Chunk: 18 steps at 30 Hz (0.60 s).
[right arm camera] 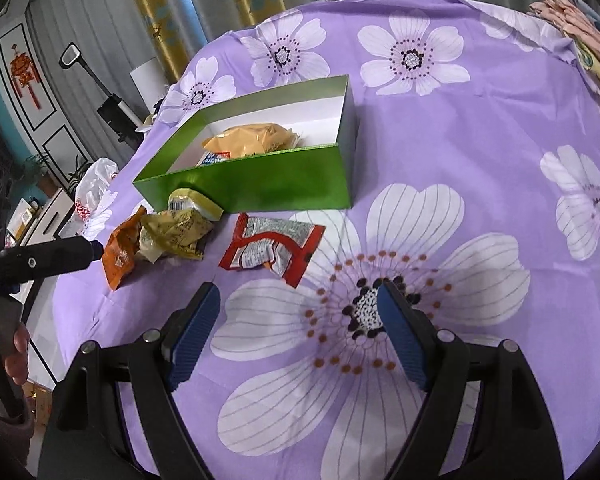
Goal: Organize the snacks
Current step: 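Withdraw the right tool toward the red-and-white packet beside the box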
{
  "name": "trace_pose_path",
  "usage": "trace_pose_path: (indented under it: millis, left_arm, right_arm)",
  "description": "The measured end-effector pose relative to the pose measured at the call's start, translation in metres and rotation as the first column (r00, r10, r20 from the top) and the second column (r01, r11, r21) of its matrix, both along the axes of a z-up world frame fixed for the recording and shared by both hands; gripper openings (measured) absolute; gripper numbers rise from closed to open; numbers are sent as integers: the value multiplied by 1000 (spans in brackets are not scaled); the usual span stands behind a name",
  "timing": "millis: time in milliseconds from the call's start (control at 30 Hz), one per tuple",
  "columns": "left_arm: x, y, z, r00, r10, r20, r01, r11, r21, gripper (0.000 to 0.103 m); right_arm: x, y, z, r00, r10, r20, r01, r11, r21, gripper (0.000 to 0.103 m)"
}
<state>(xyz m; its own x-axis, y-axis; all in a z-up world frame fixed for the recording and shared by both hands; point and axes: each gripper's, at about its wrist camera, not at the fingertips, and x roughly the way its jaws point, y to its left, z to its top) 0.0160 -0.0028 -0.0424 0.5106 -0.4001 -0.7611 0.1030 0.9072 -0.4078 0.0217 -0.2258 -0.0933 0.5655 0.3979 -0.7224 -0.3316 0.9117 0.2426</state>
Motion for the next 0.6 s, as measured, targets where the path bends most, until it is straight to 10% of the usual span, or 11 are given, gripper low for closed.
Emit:
trace_pose_path:
  millis: [600]
  left_arm:
    - [32,-30,-40,995,-27,-97,31,999,44,98]
  right_arm:
    - [13,-1,-30,997,61,-40,-60,998,21,81]
